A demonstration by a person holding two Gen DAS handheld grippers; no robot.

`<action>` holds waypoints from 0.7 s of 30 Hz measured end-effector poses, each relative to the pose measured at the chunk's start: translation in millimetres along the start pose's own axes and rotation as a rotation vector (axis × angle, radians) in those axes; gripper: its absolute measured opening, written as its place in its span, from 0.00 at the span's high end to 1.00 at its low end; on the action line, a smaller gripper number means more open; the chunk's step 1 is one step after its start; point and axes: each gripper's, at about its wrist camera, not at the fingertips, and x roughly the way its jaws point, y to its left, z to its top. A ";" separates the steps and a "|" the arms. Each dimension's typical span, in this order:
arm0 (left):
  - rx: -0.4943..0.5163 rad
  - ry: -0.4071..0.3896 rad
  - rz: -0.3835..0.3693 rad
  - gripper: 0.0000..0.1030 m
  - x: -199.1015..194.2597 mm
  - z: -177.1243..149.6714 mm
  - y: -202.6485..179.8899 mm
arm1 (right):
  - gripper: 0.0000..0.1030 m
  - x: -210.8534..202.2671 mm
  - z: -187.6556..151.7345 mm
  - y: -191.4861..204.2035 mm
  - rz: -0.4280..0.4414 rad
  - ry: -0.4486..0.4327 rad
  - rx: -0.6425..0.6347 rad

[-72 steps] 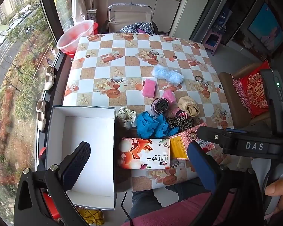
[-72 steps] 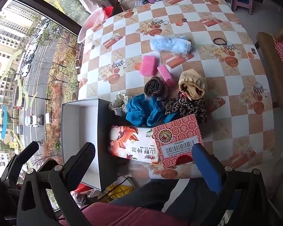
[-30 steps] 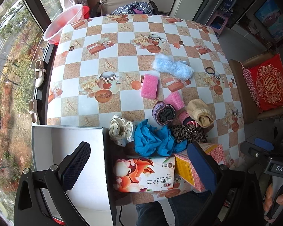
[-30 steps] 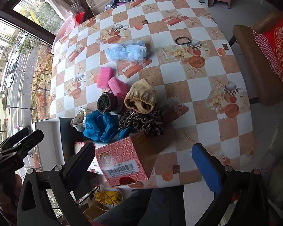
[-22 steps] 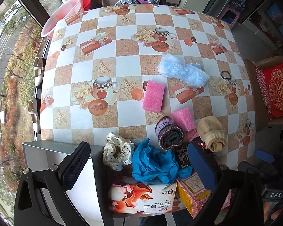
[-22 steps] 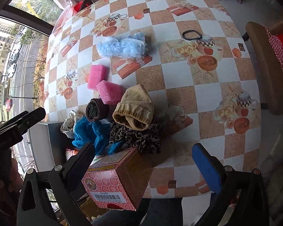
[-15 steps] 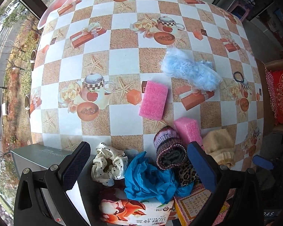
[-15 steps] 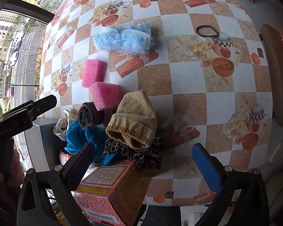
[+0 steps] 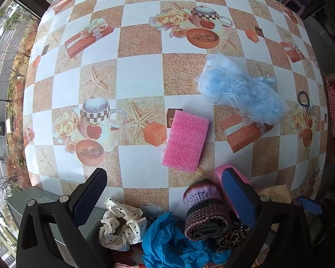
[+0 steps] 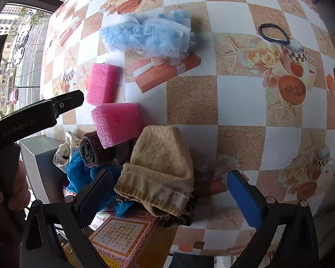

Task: Organize soft objects
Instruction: 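Reach the left tool to the pink sponge while the right tool reaches the beige knitted sock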

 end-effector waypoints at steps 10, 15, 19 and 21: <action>0.039 0.023 0.058 0.00 40.9 22.7 -8.4 | 0.00 33.0 17.2 13.9 -0.032 0.045 -0.069; 0.036 0.055 0.061 0.08 58.3 27.6 -9.1 | 0.00 46.0 22.0 21.7 -0.052 0.061 -0.113; 0.026 0.061 0.048 0.14 69.7 32.8 -9.7 | 0.02 48.5 21.8 21.0 -0.068 0.062 -0.119; 0.033 0.064 0.037 0.17 74.2 37.9 -14.1 | 0.19 48.0 18.3 13.7 -0.049 0.072 -0.104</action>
